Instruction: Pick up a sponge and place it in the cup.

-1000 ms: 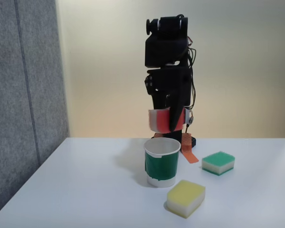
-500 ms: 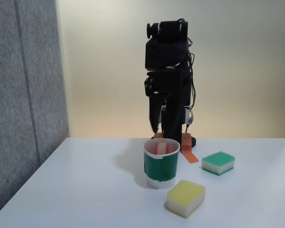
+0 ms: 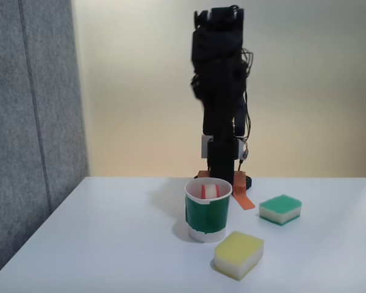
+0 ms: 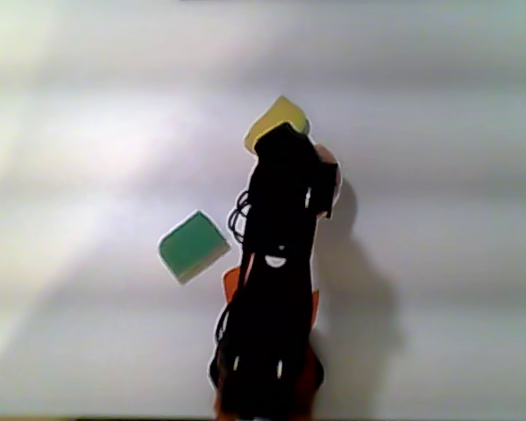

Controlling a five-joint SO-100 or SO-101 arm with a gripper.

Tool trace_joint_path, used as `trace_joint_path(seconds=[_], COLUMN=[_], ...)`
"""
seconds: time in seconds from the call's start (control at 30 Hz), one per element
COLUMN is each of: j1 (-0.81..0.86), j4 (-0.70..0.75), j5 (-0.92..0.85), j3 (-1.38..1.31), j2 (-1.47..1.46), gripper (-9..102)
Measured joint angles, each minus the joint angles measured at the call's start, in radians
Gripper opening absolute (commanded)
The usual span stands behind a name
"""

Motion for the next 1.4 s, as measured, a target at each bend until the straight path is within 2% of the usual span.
trace_joint_path(seconds=[0.17, 0.3, 0.4, 0.67, 0.9, 1.13, 1.4], j1=[-0.101, -0.153, -0.192, -0.195, -0.189, -0.170, -0.170], j4=[-0.018, -0.132, -0.193, -0.377, -0.459, -0.517, -0.810], j5=[0.307, 0.523, 0.614, 0.680, 0.703, 0.721, 0.752], j3=[0.017, 0.161, 0.282, 0.634, 0.902, 0.989, 1.210], j2=[0.087, 0.227, 0.325, 0.655, 0.936, 0.959, 0.953], gripper=[0, 0, 0, 0, 0, 0, 0])
